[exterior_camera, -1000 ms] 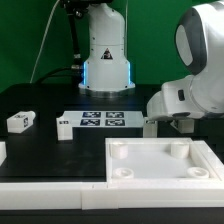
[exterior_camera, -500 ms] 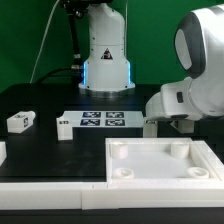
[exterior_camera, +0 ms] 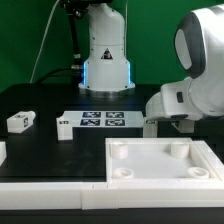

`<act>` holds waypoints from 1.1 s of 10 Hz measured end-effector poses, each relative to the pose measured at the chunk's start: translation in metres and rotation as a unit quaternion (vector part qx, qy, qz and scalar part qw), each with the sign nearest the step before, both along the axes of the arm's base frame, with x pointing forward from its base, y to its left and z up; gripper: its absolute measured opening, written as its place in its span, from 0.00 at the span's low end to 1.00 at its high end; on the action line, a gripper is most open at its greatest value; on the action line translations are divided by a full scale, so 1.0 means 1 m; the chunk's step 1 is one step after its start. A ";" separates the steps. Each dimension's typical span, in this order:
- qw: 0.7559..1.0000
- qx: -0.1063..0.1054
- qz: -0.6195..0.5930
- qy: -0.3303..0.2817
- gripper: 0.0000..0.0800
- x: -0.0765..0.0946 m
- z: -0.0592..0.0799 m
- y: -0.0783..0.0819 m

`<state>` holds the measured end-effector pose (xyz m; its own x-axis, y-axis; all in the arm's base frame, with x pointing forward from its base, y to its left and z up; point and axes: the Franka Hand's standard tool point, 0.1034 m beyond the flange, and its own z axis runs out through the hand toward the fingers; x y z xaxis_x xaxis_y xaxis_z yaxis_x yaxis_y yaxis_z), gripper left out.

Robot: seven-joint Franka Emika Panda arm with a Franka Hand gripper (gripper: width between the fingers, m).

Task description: Assemble one leg

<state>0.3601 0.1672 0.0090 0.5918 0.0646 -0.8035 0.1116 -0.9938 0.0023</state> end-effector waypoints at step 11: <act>0.998 -0.007 -0.022 -0.061 0.36 0.066 0.076 -0.014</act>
Offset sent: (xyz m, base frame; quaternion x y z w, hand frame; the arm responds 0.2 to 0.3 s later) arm 0.0162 -0.0204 0.0475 -0.0372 -0.0043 0.0400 0.9985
